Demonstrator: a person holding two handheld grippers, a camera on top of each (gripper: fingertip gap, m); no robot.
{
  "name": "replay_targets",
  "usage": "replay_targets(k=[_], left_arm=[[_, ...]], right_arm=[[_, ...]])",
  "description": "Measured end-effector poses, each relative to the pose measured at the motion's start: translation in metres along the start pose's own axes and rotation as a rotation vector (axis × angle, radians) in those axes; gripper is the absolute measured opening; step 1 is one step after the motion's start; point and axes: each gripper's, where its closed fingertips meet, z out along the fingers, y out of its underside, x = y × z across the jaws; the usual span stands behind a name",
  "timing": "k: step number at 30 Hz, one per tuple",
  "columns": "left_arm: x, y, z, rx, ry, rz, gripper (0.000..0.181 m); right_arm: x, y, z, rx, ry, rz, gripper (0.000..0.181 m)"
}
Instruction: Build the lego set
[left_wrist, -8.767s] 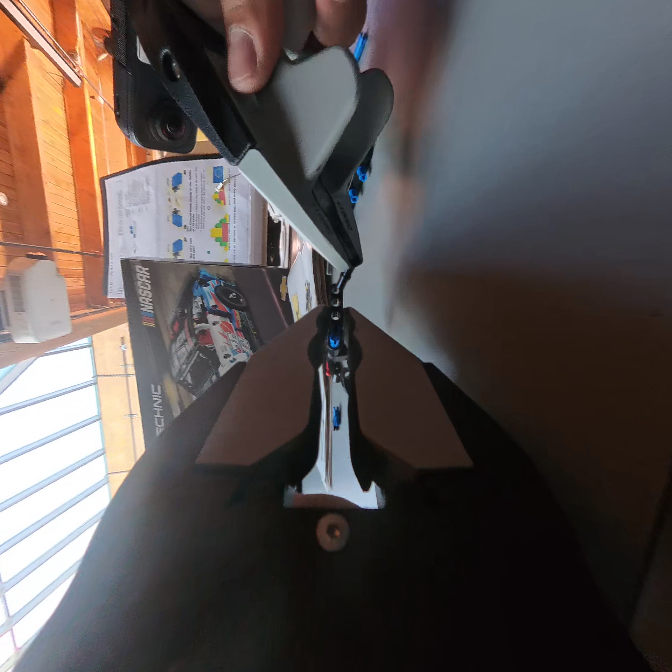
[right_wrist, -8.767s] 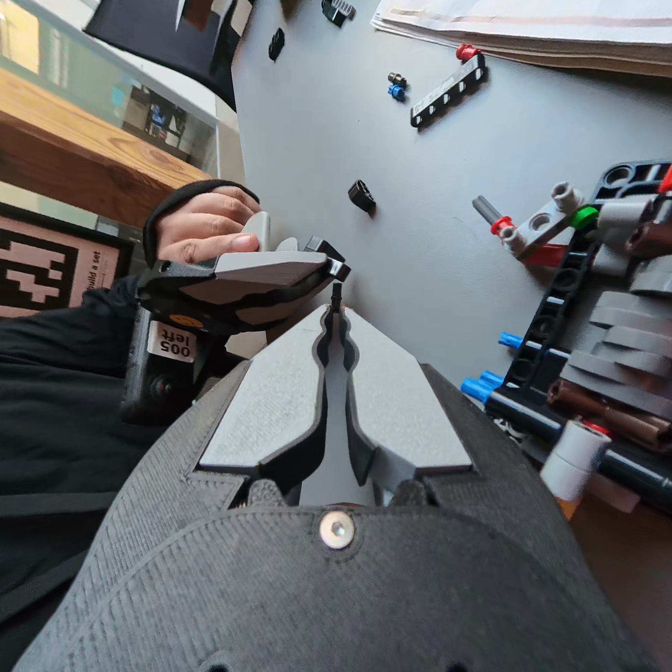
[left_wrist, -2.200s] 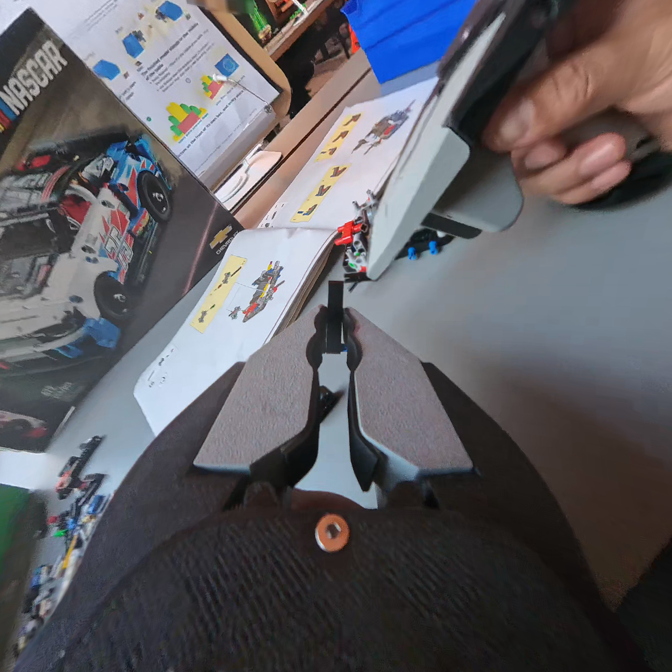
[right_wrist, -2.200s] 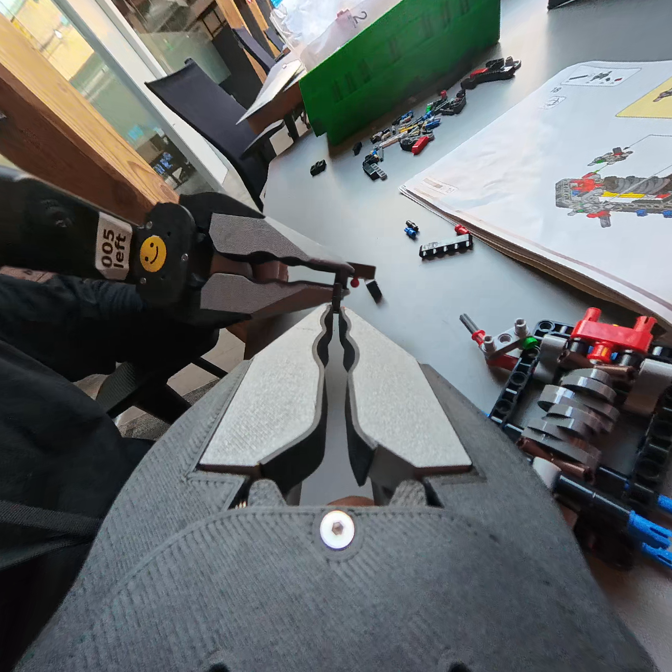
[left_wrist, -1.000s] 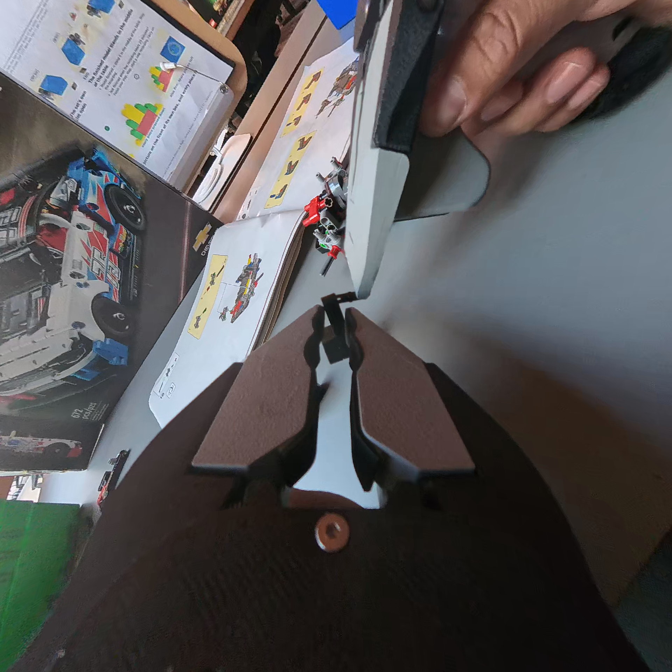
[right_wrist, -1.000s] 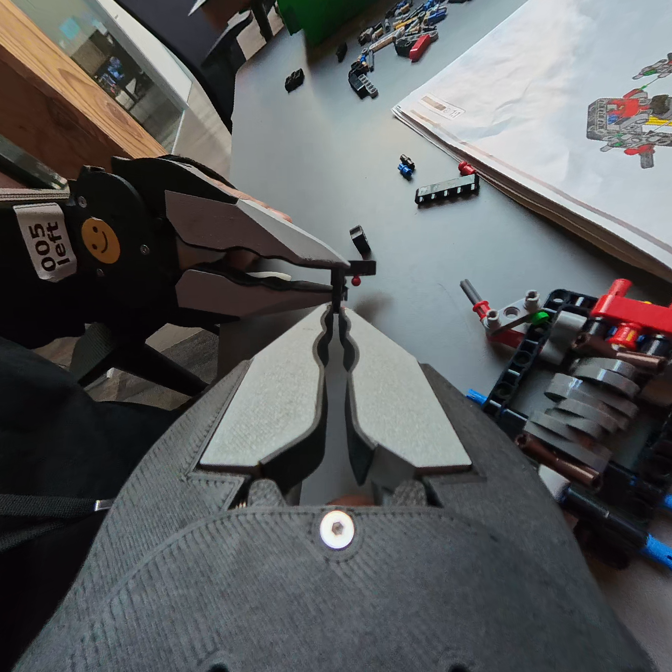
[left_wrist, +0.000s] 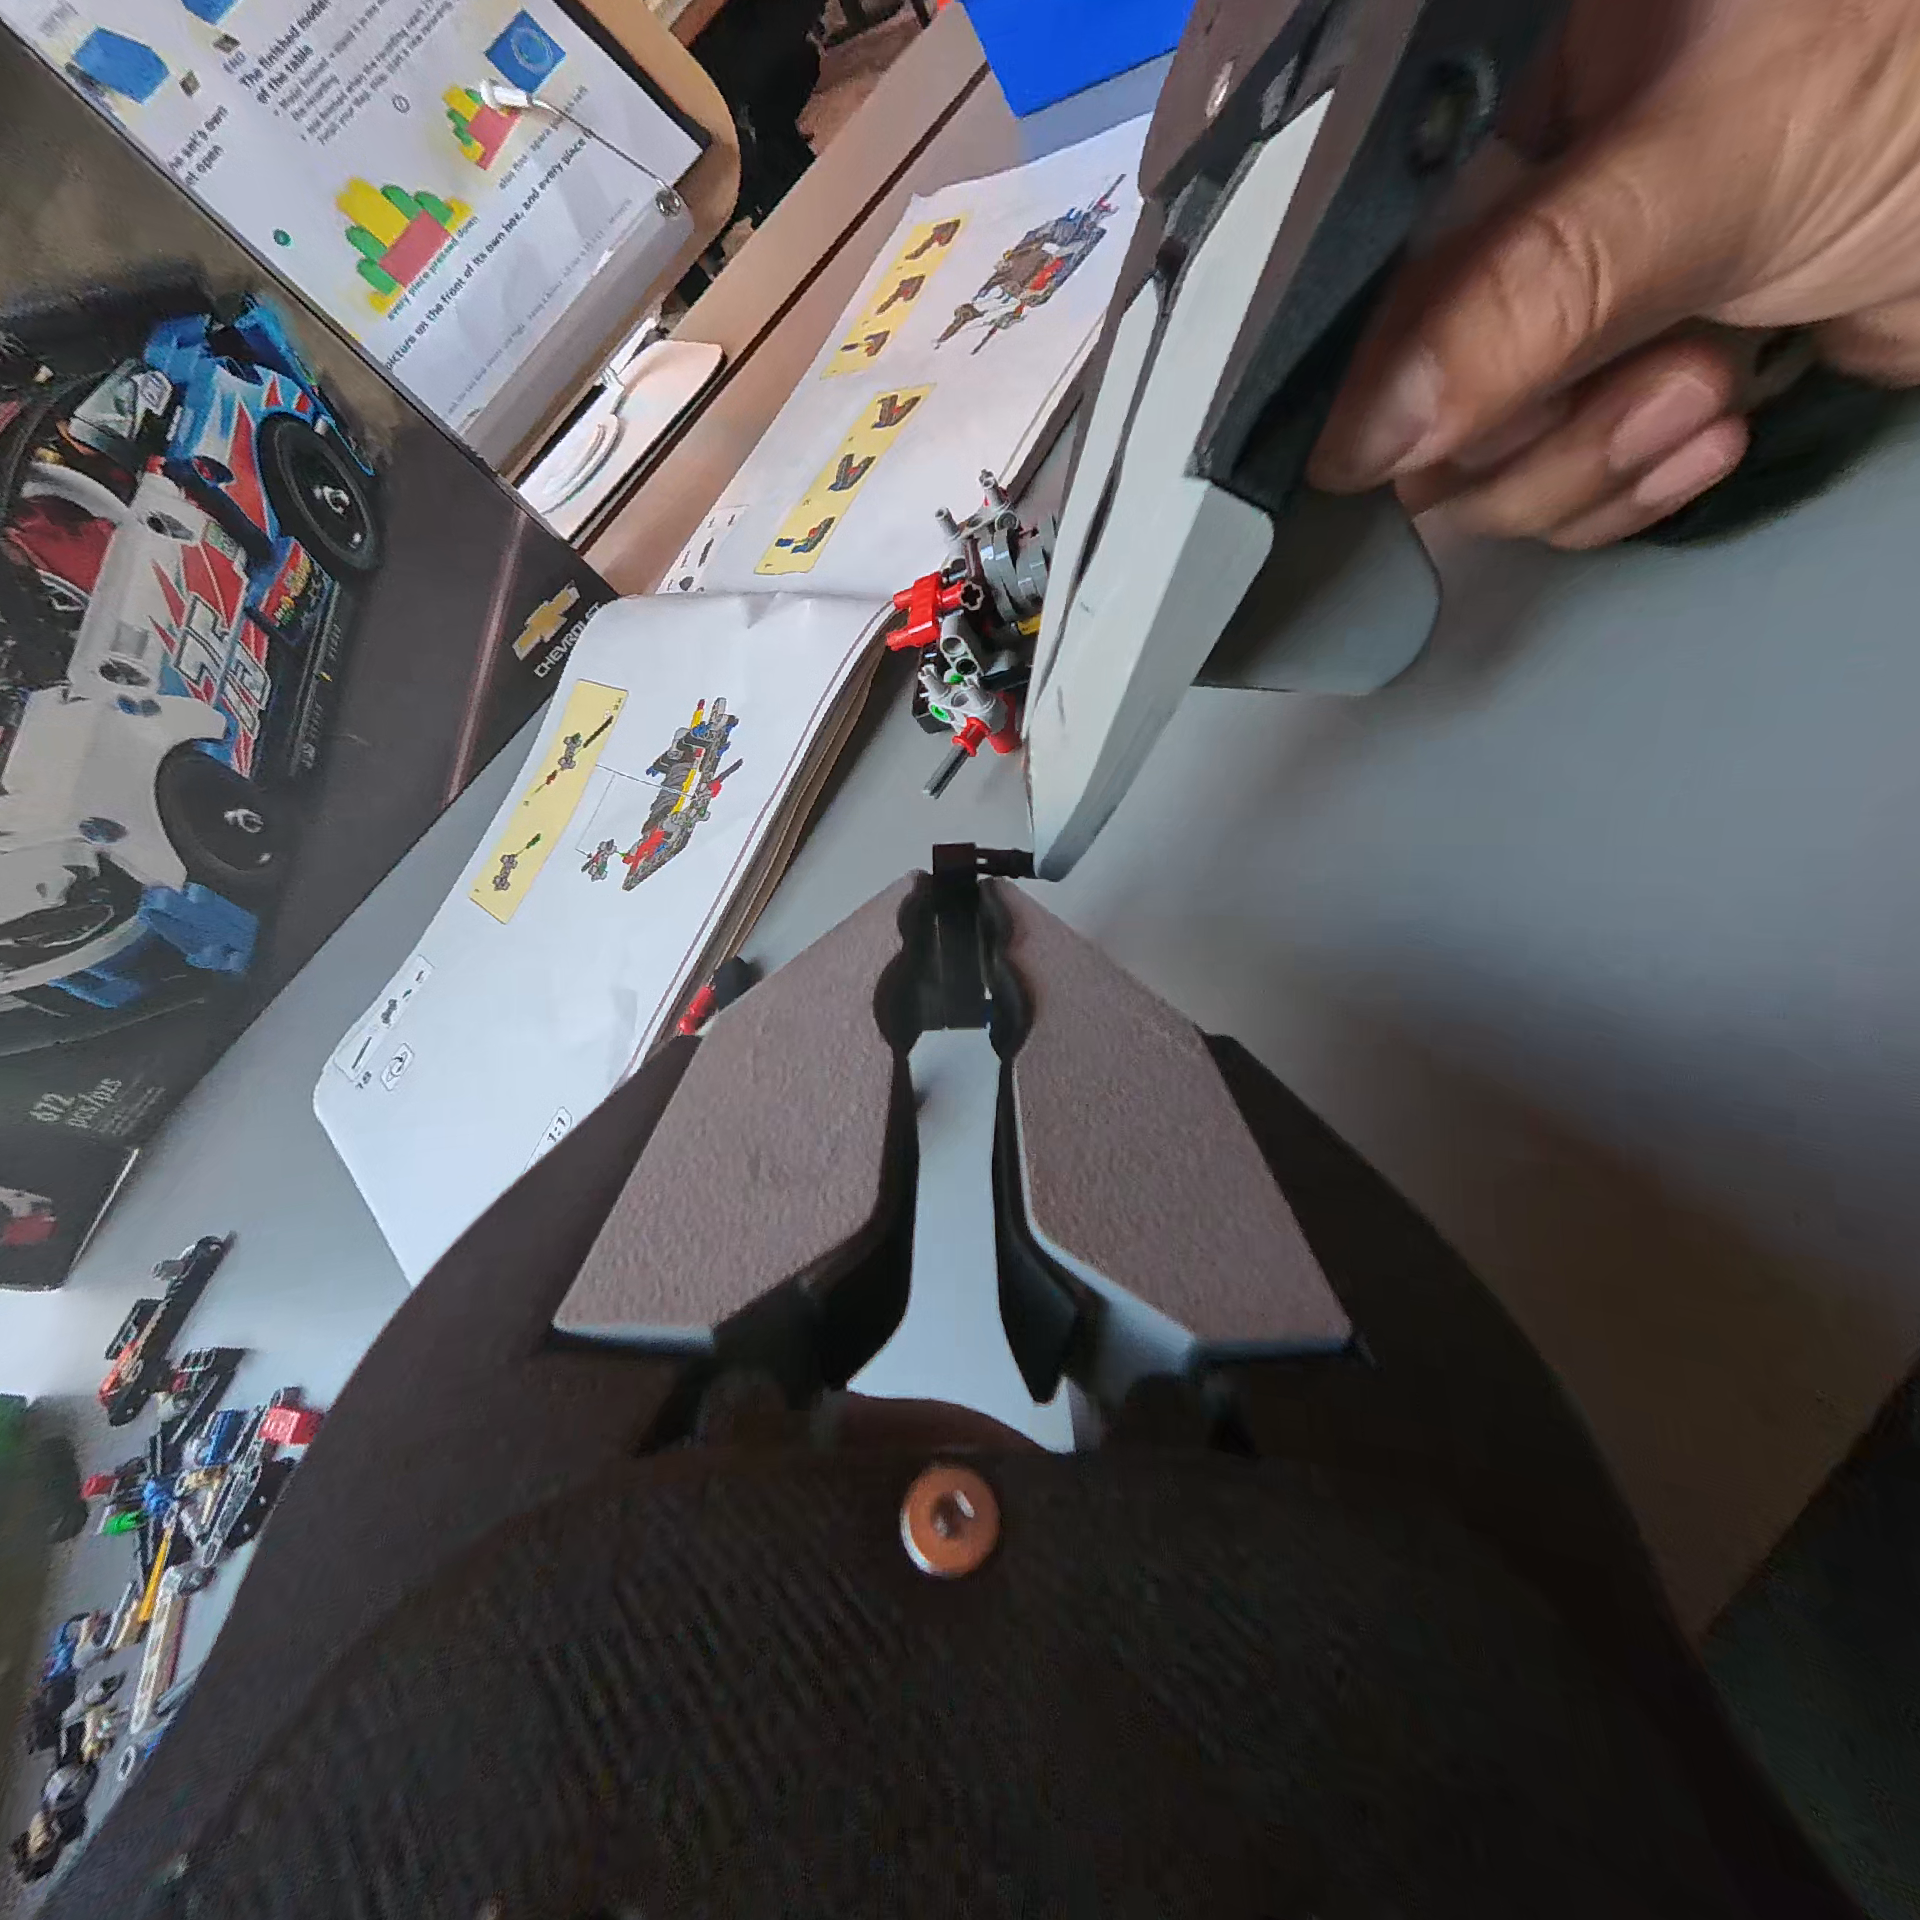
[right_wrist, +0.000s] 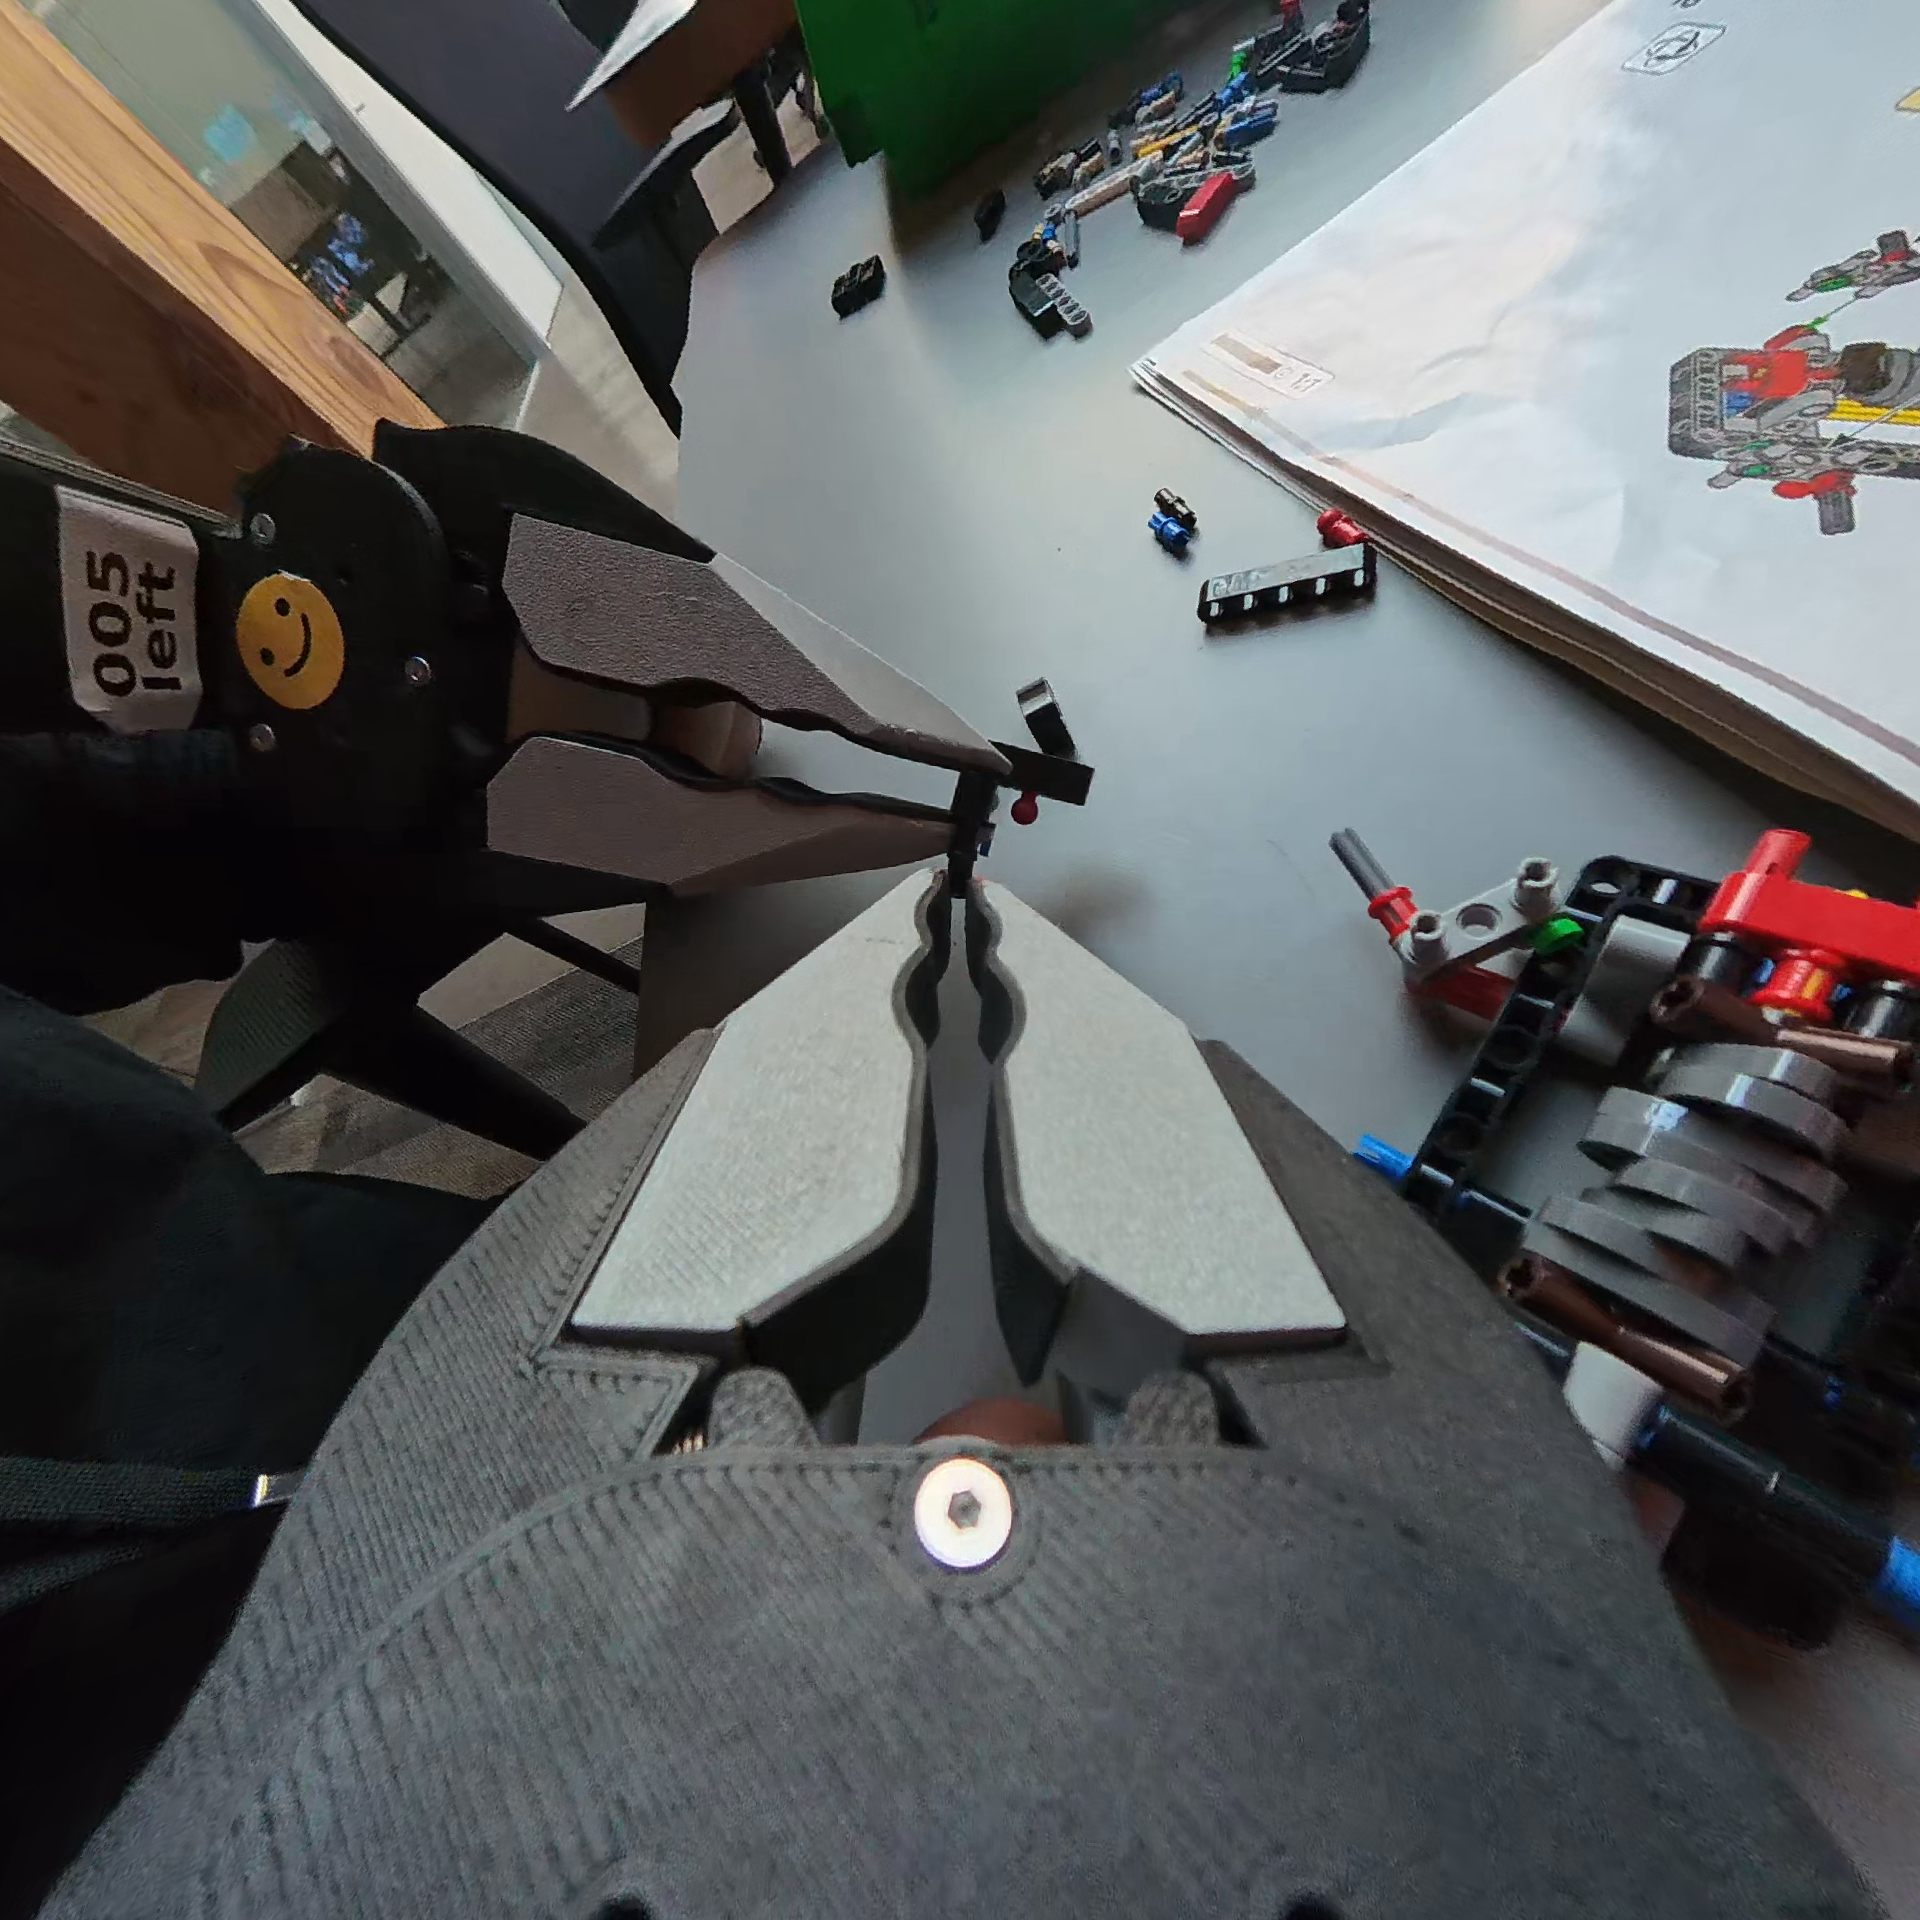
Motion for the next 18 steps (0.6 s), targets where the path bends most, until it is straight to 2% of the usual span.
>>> replay_targets(k=[8, 13, 18], left_arm=[[0.006, 0.006, -0.001, -0.013, 0.035, 0.075, 0.005], [0.014, 0.016, 0.001, -0.051, 0.000, 0.303, 0.004], [0.016, 0.017, 0.000, -0.039, 0.015, 0.328, 0.004]], right_arm=[[0.001, 0.008, 0.005, -0.066, 0.009, -0.007, 0.000], [0.003, 0.021, 0.013, -0.164, 0.047, -0.031, 0.000], [0.003, 0.025, 0.015, -0.187, 0.054, -0.042, 0.000]])
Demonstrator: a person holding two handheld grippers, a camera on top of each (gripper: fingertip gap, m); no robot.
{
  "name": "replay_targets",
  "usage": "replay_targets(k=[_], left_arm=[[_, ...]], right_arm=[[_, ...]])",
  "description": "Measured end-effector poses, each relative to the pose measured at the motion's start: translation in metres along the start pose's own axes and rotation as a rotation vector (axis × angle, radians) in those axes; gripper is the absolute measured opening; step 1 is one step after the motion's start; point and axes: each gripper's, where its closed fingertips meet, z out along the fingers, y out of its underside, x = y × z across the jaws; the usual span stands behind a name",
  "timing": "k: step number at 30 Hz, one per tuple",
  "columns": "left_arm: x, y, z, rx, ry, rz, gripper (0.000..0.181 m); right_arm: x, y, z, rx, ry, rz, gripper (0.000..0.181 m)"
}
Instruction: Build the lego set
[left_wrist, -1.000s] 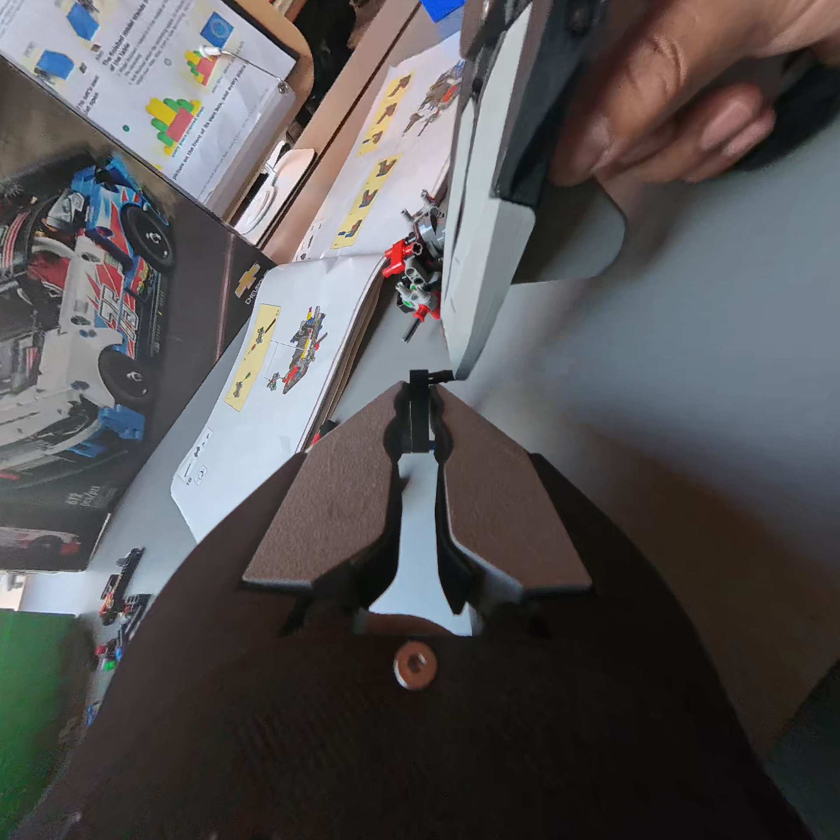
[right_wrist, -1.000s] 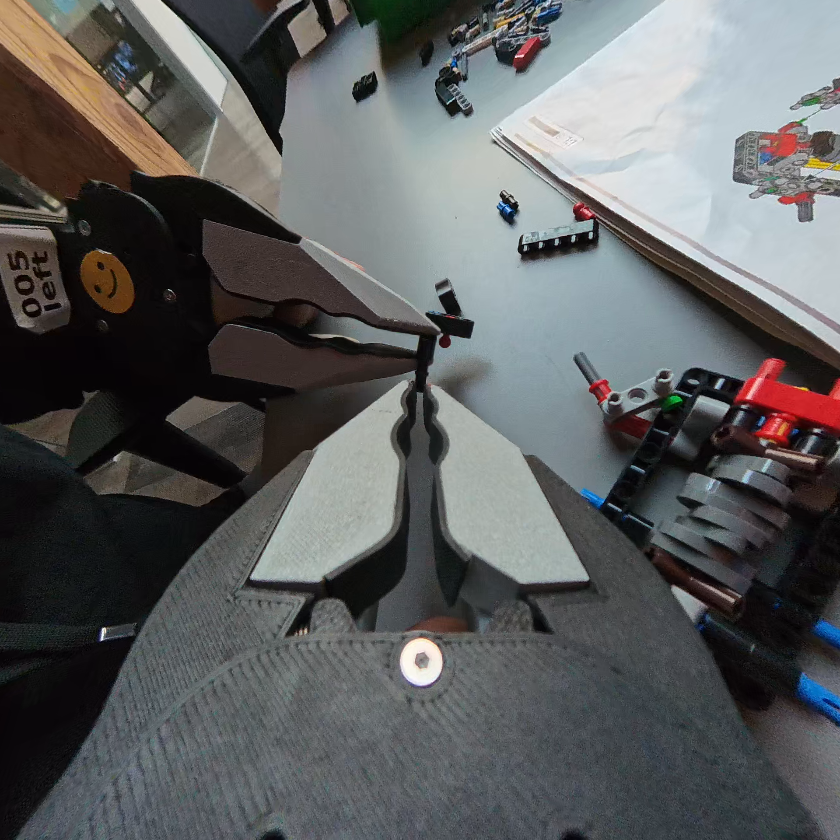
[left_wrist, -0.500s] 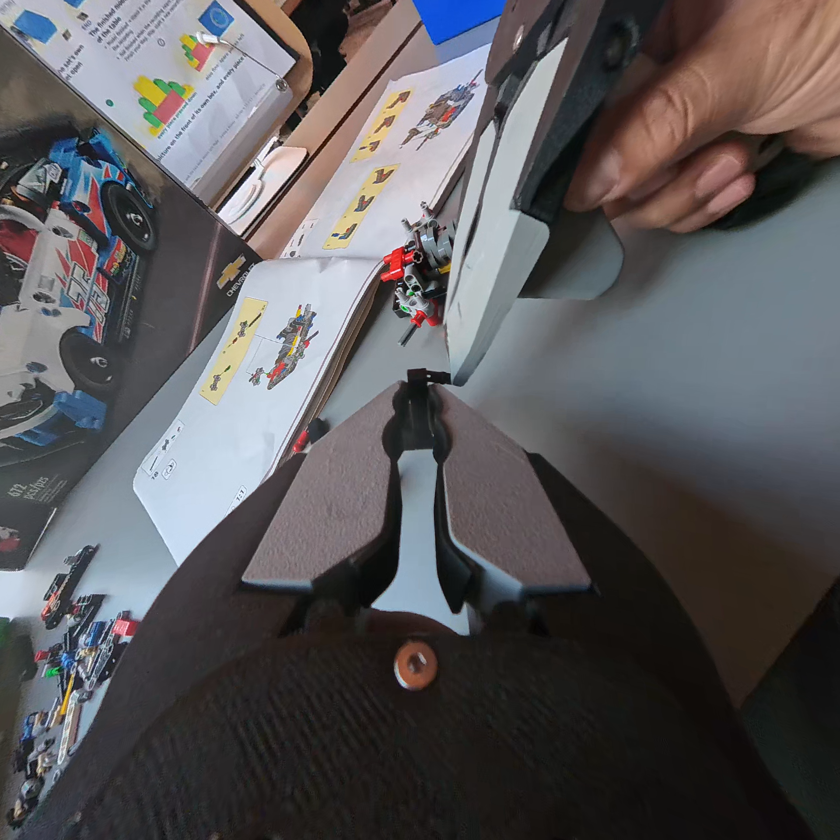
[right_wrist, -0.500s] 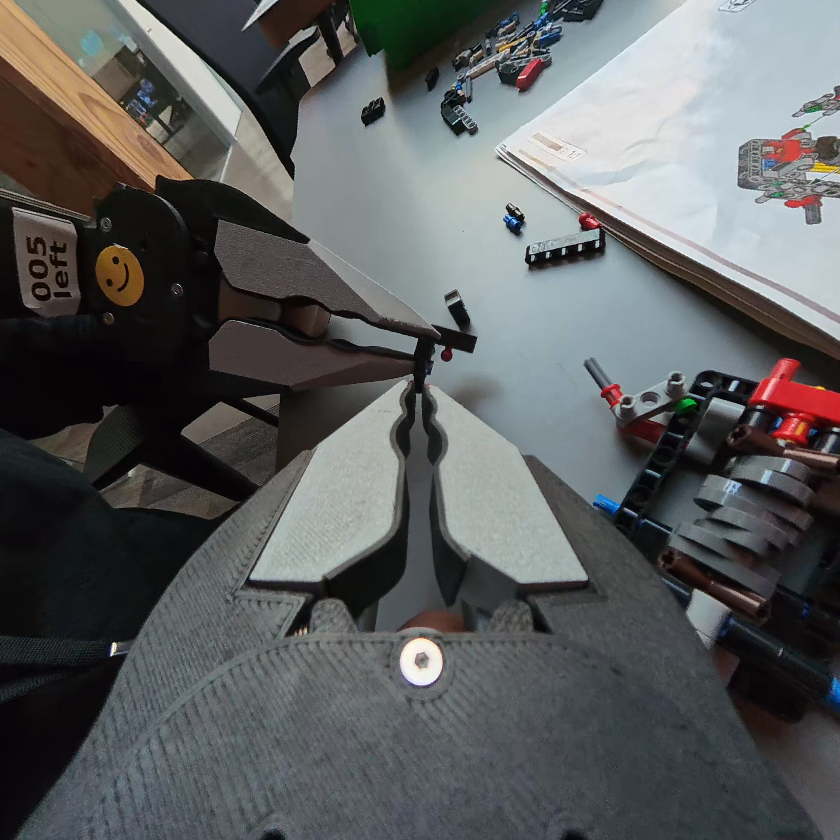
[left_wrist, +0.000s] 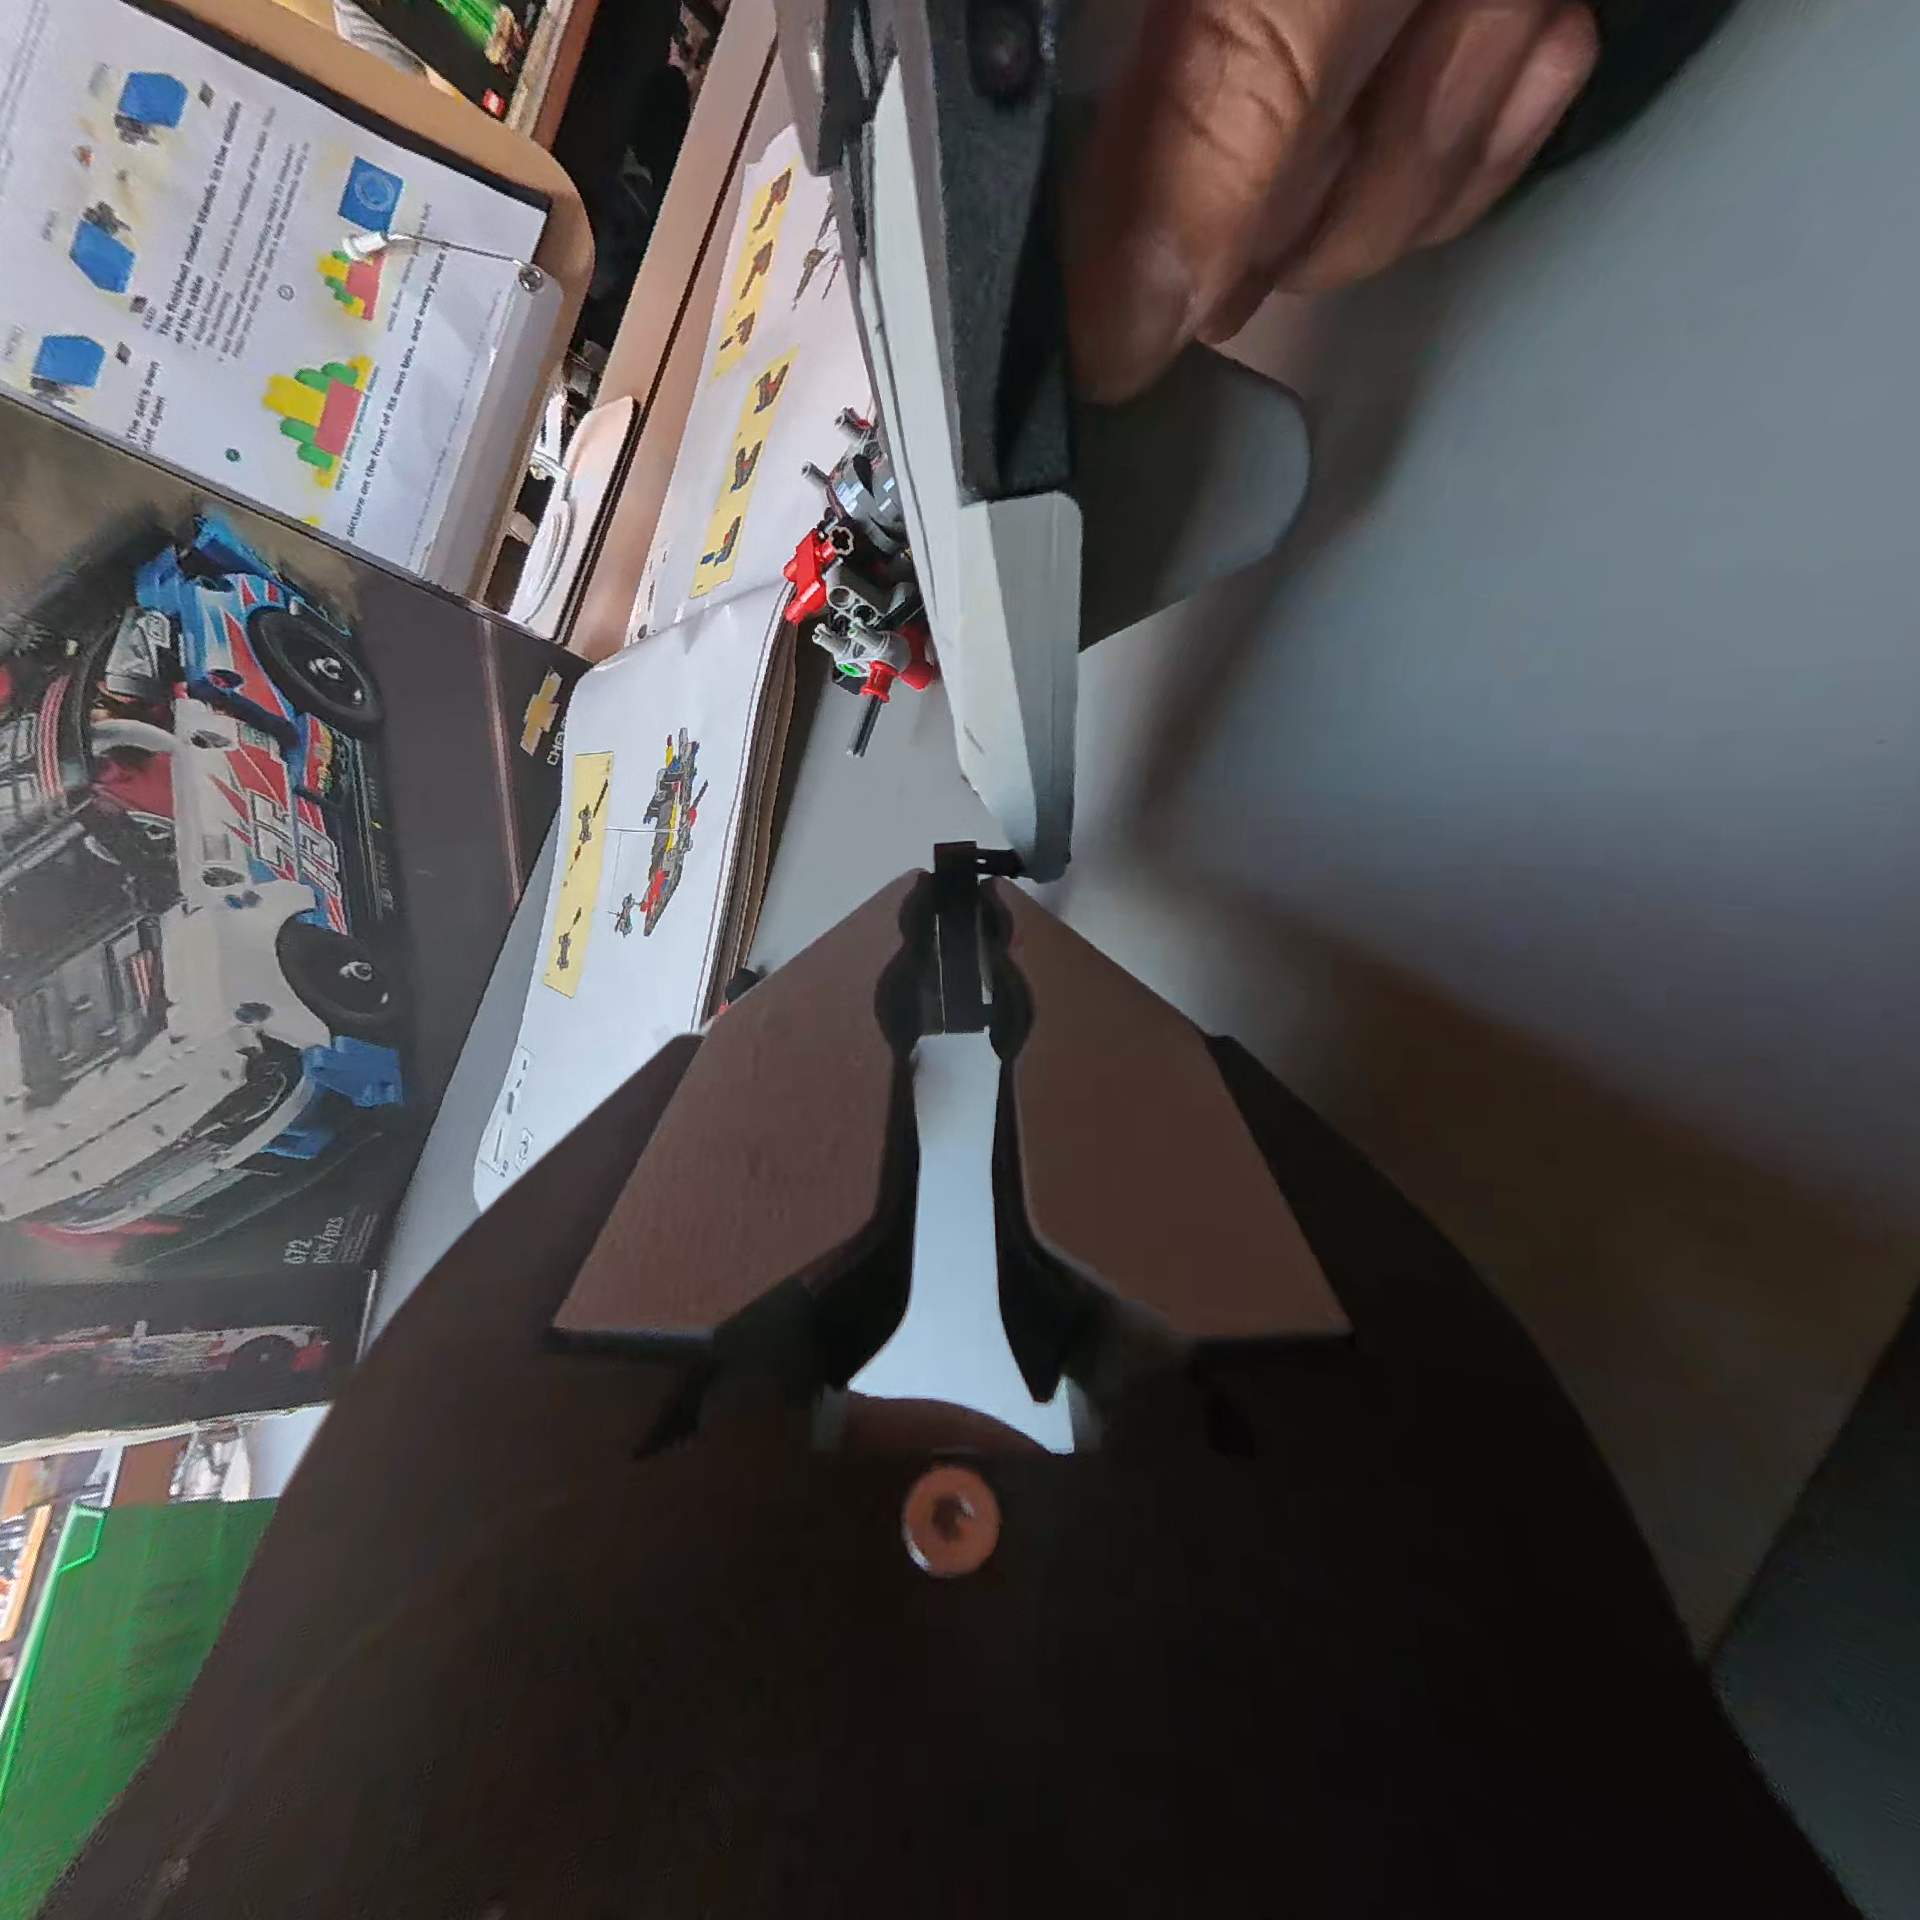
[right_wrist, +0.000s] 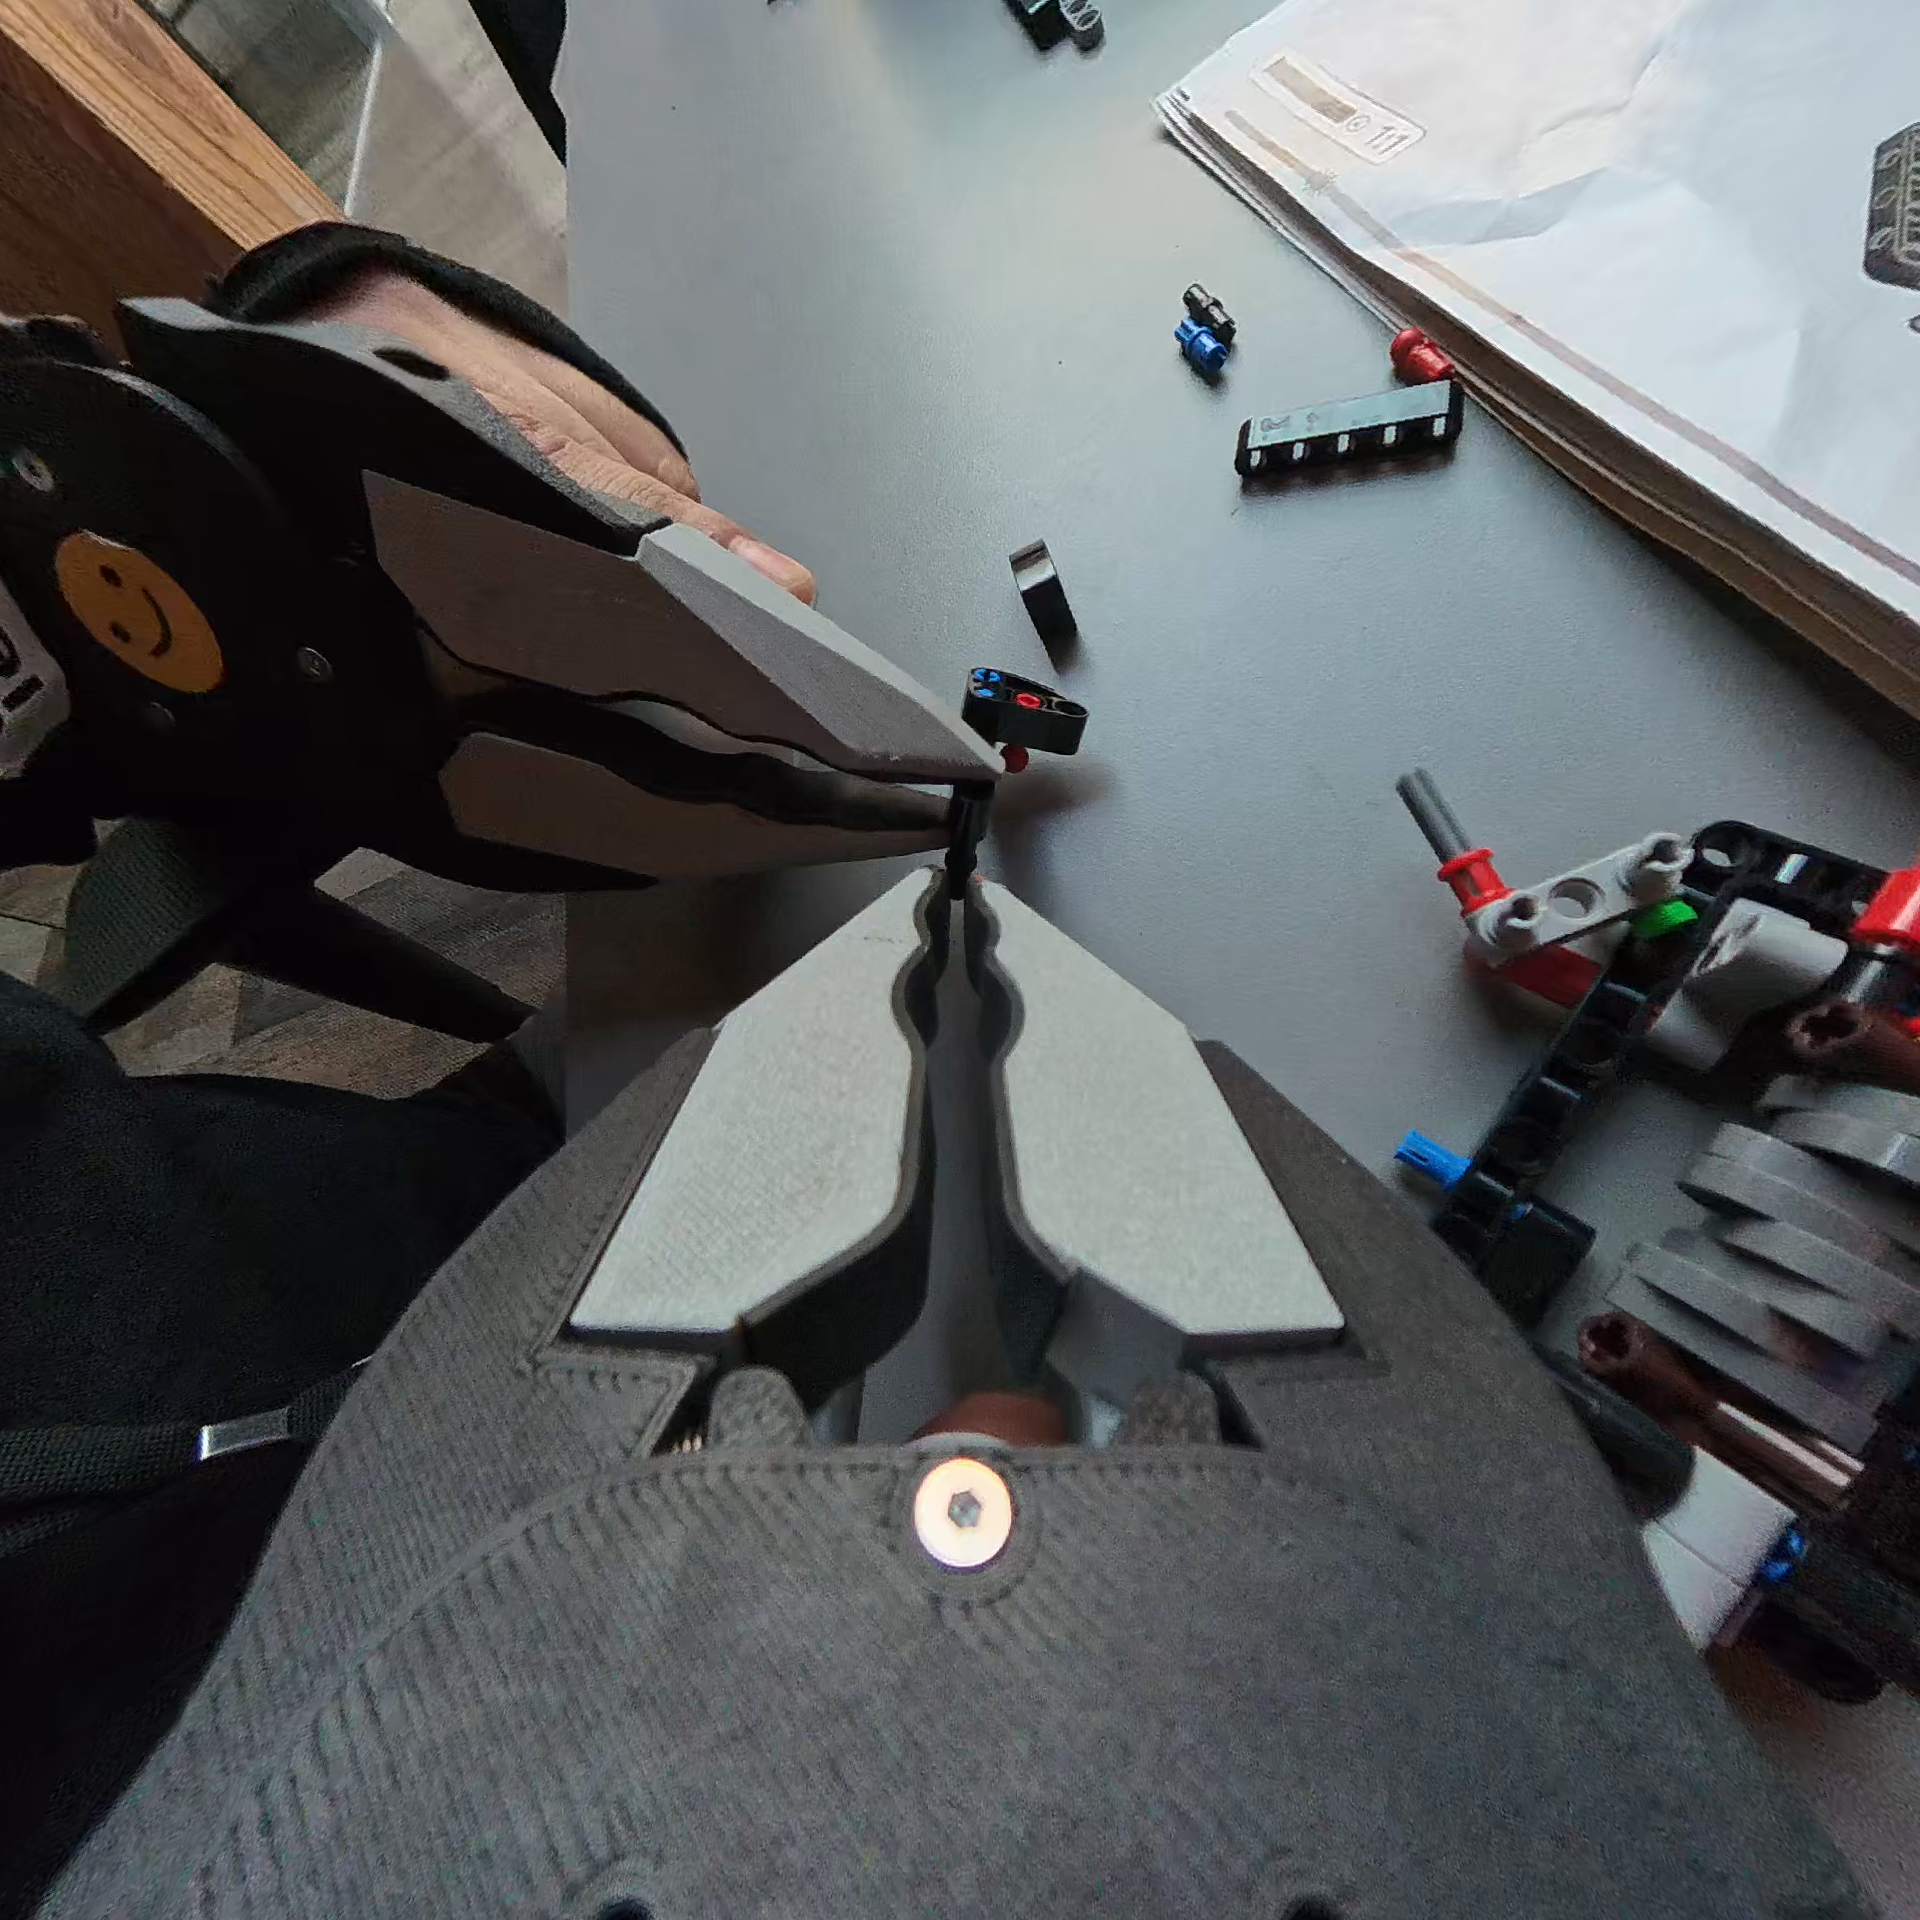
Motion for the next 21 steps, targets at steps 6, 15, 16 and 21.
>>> replay_targets(k=[6, 15, 16, 21], left_arm=[[0.001, -0.001, 0.000, -0.004, -0.006, 0.004, 0.004], [0.006, 0.002, 0.000, -0.029, -0.010, 0.144, 0.004], [0.006, 0.004, 0.000, -0.036, -0.014, 0.161, 0.004], [0.007, 0.011, 0.000, -0.041, -0.010, 0.108, 0.005]], right_arm=[[-0.001, 0.000, -0.001, -0.001, 0.010, -0.021, 0.000], [0.001, 0.006, 0.005, -0.053, 0.052, -0.053, 0.000], [0.001, 0.006, 0.005, -0.054, 0.062, -0.064, 0.000], [0.002, 0.006, 0.005, -0.050, 0.063, -0.070, 0.000]])
